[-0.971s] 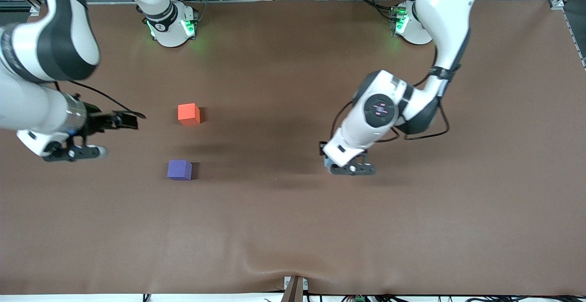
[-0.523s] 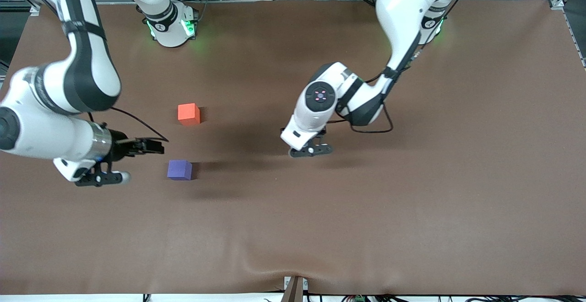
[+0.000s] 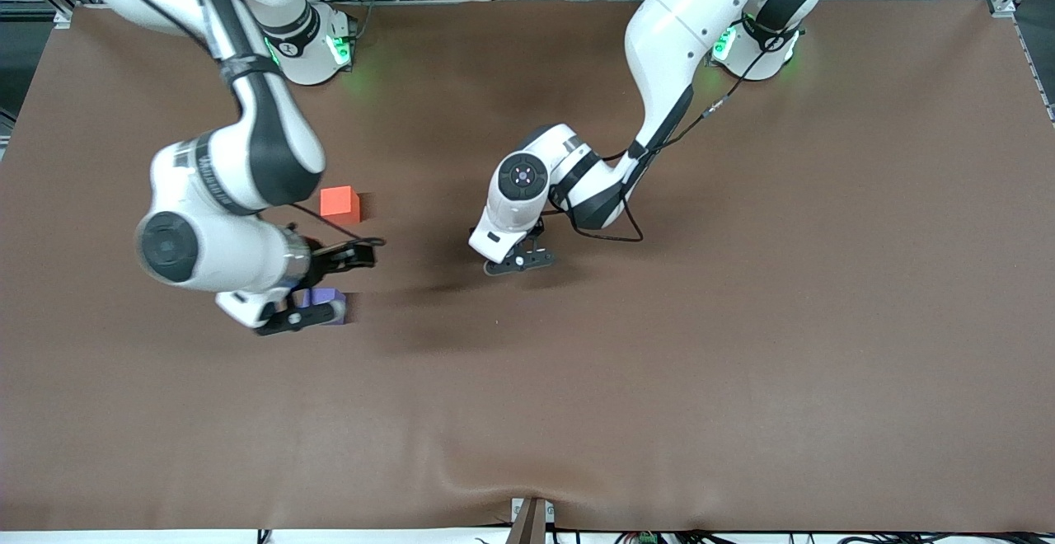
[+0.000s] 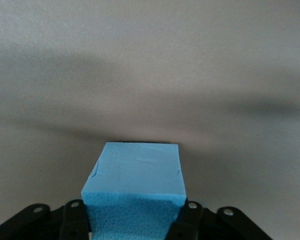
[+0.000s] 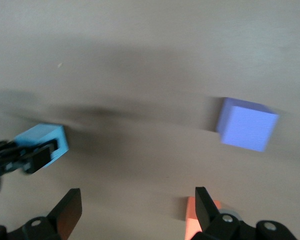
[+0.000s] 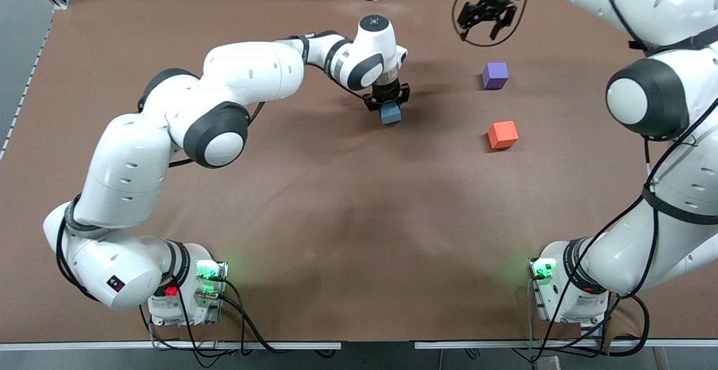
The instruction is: Place blue block between orange and purple blocks
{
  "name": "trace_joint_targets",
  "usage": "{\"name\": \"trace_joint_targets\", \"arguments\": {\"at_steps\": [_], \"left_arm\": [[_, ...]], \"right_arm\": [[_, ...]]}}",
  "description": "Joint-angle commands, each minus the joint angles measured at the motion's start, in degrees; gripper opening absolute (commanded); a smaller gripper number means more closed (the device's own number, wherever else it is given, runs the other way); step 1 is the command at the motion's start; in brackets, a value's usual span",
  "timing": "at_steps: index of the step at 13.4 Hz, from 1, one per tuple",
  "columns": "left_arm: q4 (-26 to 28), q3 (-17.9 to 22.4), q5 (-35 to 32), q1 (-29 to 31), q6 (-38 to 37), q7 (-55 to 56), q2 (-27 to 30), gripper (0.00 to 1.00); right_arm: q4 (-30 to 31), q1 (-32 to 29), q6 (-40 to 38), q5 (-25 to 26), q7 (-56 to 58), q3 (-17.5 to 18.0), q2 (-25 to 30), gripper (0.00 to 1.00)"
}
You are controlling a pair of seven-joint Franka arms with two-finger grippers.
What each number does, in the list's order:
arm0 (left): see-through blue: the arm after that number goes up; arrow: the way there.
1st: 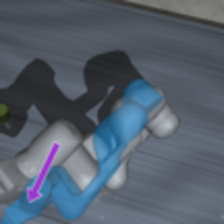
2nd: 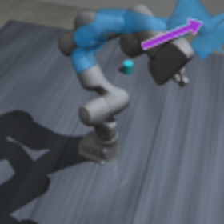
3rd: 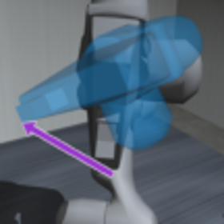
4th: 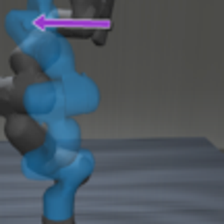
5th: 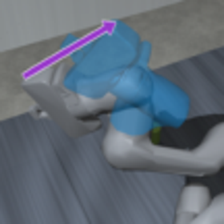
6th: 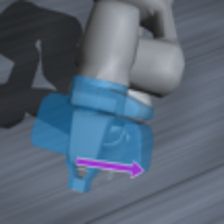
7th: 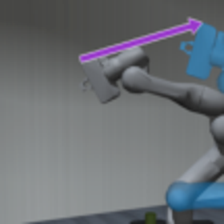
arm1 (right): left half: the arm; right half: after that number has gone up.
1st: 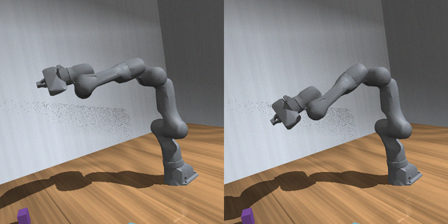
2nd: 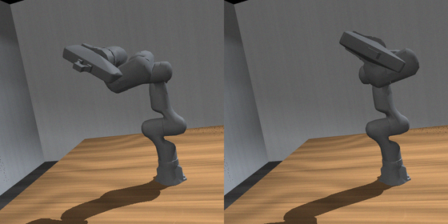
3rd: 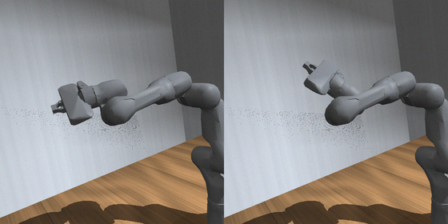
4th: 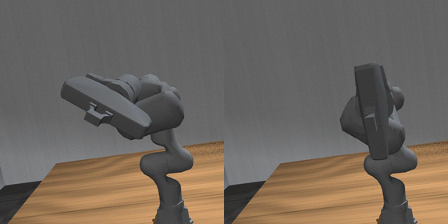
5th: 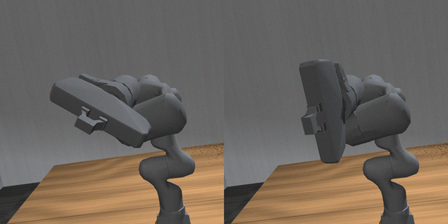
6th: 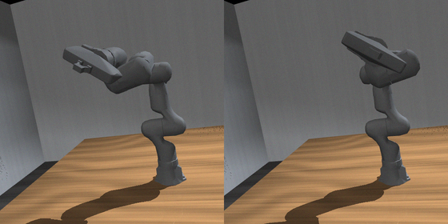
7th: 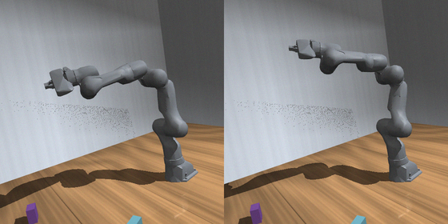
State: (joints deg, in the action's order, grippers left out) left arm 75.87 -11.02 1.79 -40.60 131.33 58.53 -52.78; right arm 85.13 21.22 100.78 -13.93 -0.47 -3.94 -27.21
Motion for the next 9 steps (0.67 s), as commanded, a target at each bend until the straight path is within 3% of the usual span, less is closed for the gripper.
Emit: {"name": "trace_joint_targets", "arguments": {"at_steps": [1, 4, 9], "left_arm": [[-1.9, 1.9, 0.1, -1.7, -0.4, 0.4, -1.0, 1.0], [-1.3, 3.7, 0.1, 1.3, -8.0, 1.4, 5.7, 1.0], [-1.0, 3.9, -0.1, 13.9, -25.7, 0.8, 20.1, 1.0]], "right_arm": [[0.8, 3.0, 0.8, 0.2, 0.4, -0.5, -0.4, 1.0], [7.5, 4.0, 7.1, 0.0, -0.3, -0.5, 1.4, 1.0], [11.1, 12.1, 17.1, 0.0, -5.0, -0.5, 1.2, 1.0]]}}
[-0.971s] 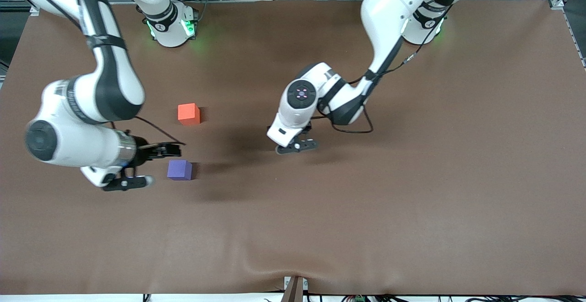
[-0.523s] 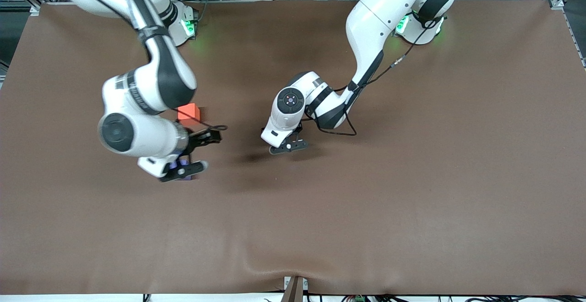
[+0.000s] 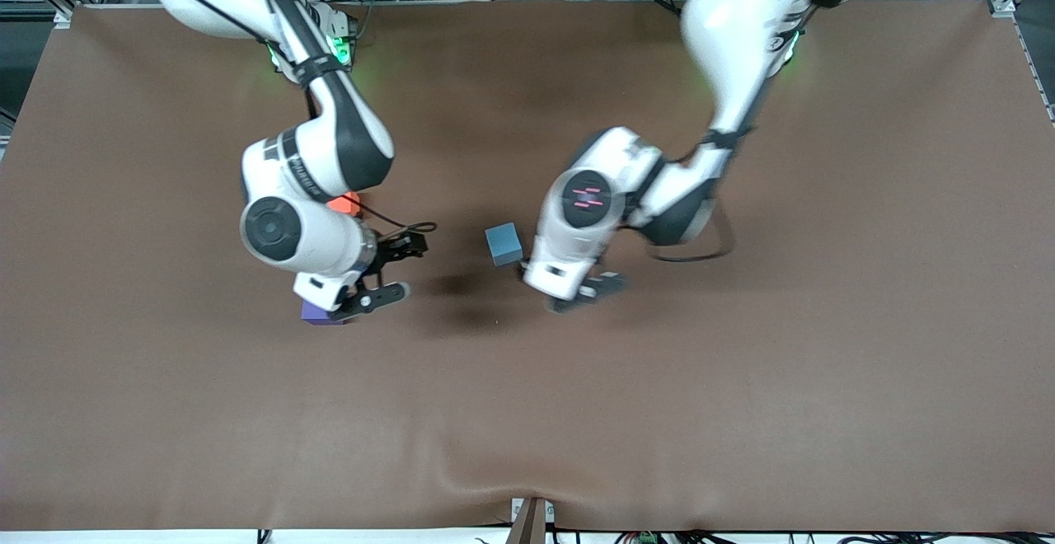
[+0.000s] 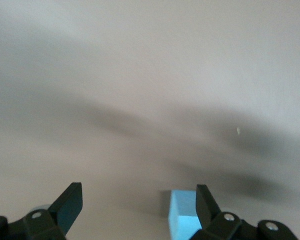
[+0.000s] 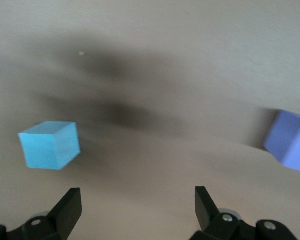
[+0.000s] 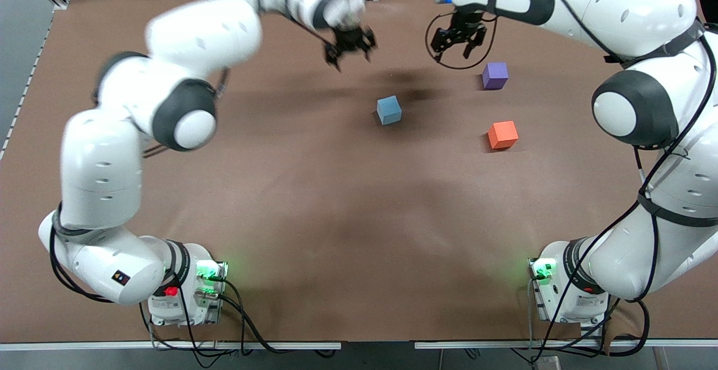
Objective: Place blue block between orange and purple blocks
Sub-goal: 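Grasp the blue block with the right gripper while the left gripper withdraws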
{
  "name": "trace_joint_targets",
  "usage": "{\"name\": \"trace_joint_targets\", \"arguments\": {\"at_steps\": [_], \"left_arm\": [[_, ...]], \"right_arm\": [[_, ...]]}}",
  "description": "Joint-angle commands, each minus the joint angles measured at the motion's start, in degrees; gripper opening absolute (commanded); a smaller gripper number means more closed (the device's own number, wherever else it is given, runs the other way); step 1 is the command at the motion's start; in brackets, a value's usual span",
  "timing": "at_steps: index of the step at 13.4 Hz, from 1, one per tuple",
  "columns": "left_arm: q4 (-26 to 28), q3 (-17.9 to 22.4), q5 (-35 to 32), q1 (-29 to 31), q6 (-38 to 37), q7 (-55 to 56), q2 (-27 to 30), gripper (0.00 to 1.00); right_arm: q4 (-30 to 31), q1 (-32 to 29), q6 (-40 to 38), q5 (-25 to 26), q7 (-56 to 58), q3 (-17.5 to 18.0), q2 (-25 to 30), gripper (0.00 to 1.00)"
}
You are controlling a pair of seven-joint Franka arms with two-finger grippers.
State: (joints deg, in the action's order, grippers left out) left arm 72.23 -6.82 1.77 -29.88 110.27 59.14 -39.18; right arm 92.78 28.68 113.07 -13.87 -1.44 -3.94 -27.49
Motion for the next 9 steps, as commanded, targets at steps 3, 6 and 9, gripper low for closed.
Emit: {"name": "trace_joint_targets", "arguments": {"at_steps": [3, 6, 9], "left_arm": [[2.6, -0.3, -3.8, 9.3, -11.3, -5.9, 13.9, 1.0], [2.5, -0.4, -8.7, 13.4, -12.9, -15.7, 16.1, 1.0], [2.7, -0.6, -8.8, 20.2, -14.0, -24.4, 19.9, 1.0]], "right_arm": [[4.1, 11.2, 13.2, 0.2, -8.2, -0.6, -1.0, 1.0], [5.2, 14.5, 19.4, 0.2, -8.5, -0.7, -3.5, 1.0], [5.2, 15.8, 21.0, 4.9, -8.6, -0.7, -6.3, 1.0]]}}
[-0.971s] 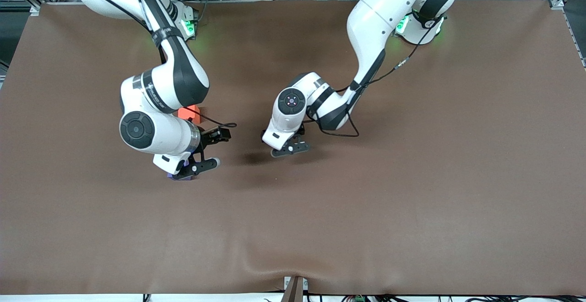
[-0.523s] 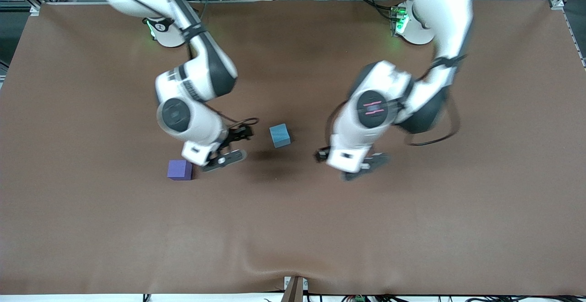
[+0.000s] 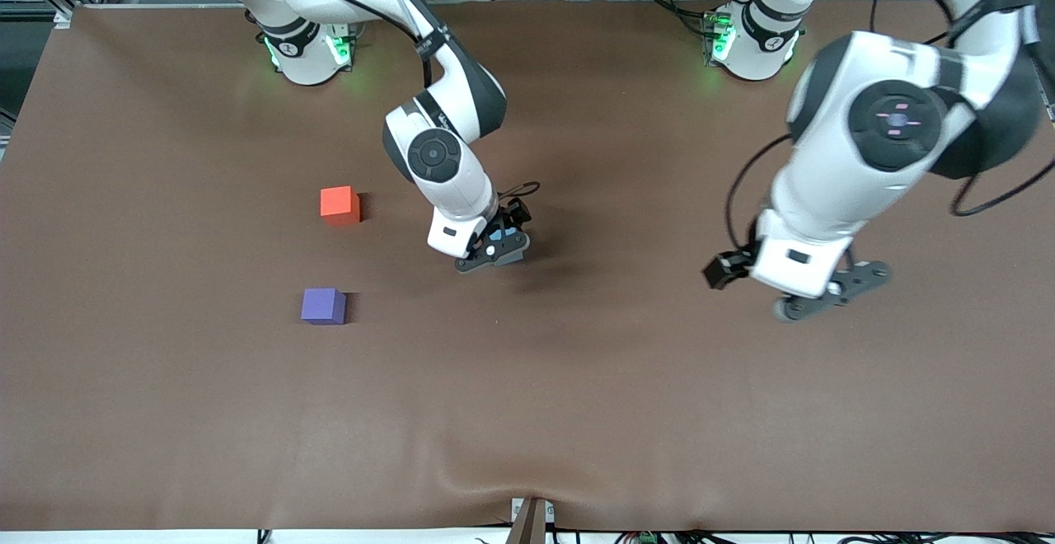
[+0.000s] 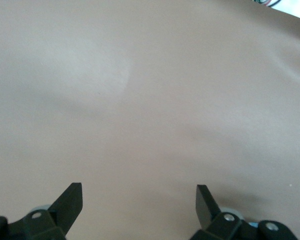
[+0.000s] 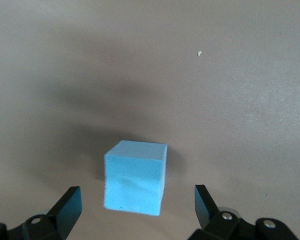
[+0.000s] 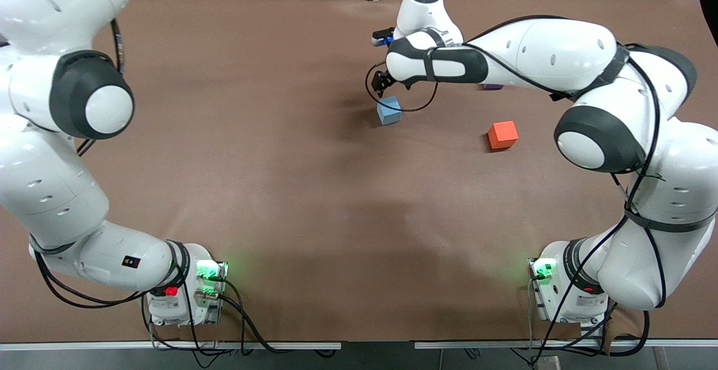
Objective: Place blue block between orange and purple blocks
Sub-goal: 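Grasp the blue block with the right gripper while the left gripper withdraws, then carry the blue block between the orange and purple blocks, lower it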
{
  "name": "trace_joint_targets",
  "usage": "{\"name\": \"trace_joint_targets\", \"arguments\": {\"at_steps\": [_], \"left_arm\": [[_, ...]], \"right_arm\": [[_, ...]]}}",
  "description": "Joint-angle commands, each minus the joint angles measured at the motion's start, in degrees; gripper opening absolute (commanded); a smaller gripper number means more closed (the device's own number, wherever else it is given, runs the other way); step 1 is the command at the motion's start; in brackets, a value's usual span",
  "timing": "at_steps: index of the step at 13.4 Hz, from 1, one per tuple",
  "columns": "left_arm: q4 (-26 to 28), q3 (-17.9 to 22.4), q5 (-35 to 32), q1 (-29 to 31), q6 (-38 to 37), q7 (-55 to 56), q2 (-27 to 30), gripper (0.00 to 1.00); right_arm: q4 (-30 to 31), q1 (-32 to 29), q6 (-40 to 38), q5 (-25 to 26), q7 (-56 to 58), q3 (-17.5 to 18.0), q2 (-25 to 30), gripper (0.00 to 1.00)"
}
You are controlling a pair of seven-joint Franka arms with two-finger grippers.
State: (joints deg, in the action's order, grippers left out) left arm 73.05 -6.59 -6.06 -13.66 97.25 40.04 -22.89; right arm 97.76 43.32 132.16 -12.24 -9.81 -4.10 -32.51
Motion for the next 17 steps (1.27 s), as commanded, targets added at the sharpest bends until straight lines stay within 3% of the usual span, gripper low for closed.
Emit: {"name": "trace_joint_targets", "arguments": {"at_steps": [1, 5, 8, 9, 10, 11, 15, 17], "left_arm": [[2.0, -0.9, -0.6, 6.0, -2.7, -9.6, 4.9, 1.0], [6.3, -1.4, 0.1, 14.4, -5.0, -21.4, 10.9, 1.0], [12.4, -1.6, 6.9, 20.1, -4.5, -26.0, 16.9, 1.0], [12.5, -1.6, 7.7, 20.3, -4.5, -26.5, 17.3, 1.0], [12.6, -1.6, 7.7, 20.3, -4.6, -26.5, 17.8, 1.0], [12.9, -1.6, 7.7, 20.4, -4.8, -26.5, 18.1, 1.0], [12.9, -1.3, 7.7, 20.3, -4.8, -26.8, 19.2, 1.0], [14.7, 2.2, 8.0, 16.7, -4.8, -28.9, 21.1, 1.0]], "right_arm": [[0.2, 2.1, 3.6, 4.4, -0.2, -0.6, -2.4, 1.0], [0.2, 4.3, 7.0, 4.5, -3.4, -0.6, -4.9, 1.0], [1.4, 4.1, 6.8, 4.1, -11.7, -0.4, -5.2, 1.0], [1.3, 4.1, 6.8, 4.1, -13.3, -0.5, -5.1, 0.85], [1.2, 3.6, 6.4, 3.9, -13.9, -0.4, -4.9, 0.35], [1.3, 3.4, 6.1, 3.9, -14.3, -0.4, -4.6, 0.13], [1.4, 0.6, -0.3, 3.9, -15.3, -0.7, 0.8, 0.13], [2.0, -4.1, -6.5, 4.0, -15.1, -0.7, 5.4, 0.12]]}}
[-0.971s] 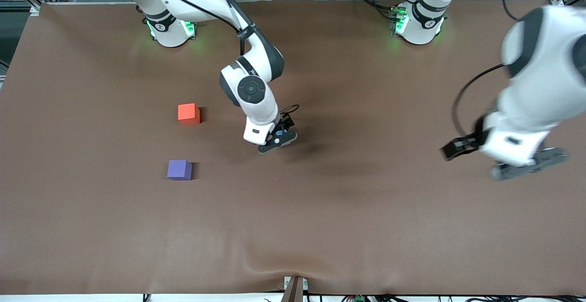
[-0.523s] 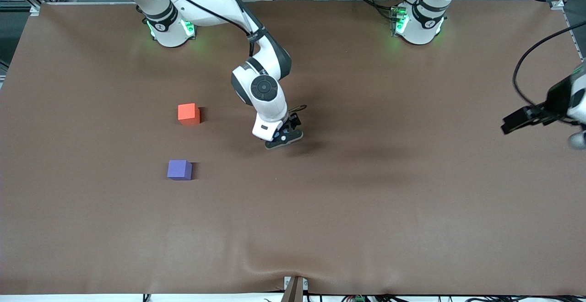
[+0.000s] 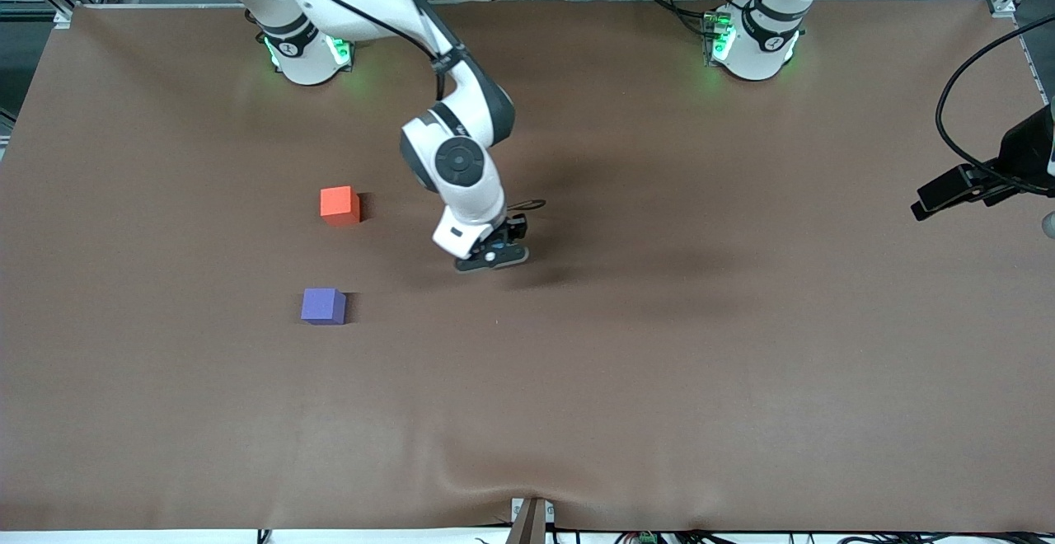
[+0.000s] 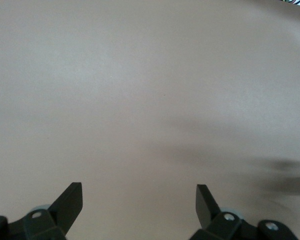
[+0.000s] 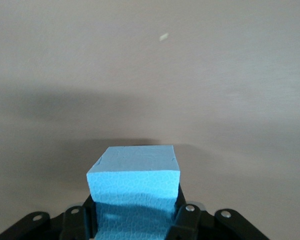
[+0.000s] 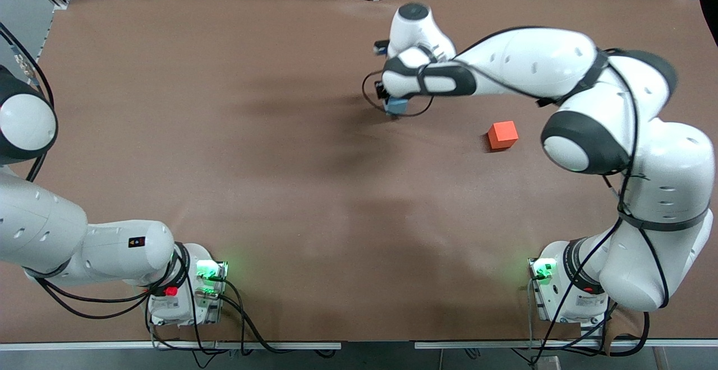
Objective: Place blue block between orange and purple blocks
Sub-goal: 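Carry the blue block between the orange and purple blocks, lower it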
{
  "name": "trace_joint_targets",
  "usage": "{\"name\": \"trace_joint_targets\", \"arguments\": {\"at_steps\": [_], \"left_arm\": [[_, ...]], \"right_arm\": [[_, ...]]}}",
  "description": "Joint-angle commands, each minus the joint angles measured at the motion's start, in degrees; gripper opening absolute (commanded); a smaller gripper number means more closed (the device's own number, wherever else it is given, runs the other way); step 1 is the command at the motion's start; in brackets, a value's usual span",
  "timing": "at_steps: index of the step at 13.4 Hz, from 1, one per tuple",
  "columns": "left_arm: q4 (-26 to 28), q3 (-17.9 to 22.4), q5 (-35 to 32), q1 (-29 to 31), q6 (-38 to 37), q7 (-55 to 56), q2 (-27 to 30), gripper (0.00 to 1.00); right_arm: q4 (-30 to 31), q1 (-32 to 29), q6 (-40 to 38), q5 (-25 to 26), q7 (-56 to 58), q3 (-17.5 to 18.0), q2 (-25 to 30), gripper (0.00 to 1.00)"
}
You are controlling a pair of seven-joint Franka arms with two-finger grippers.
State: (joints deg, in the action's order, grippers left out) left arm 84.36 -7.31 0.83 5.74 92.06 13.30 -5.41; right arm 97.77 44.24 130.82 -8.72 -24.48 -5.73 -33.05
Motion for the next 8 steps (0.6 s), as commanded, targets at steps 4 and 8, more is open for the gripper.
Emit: {"name": "trace_joint_targets", "arguments": {"at_steps": [4, 8], "left_arm": [[8.1, 9.7, 1.3, -7.3, 0.2, -5.8, 8.2, 1.0], [7.6, 8.9, 0.9, -7.3, 0.9, -5.9, 7.7, 1.0]], "right_arm": [[9.4, -17.5, -8.1, 1.0, 0.5, 0.8, 13.5, 0.09], [20.9, -22.1, -6.5, 1.1, 4.6, 0.7, 21.1, 0.09]]}}
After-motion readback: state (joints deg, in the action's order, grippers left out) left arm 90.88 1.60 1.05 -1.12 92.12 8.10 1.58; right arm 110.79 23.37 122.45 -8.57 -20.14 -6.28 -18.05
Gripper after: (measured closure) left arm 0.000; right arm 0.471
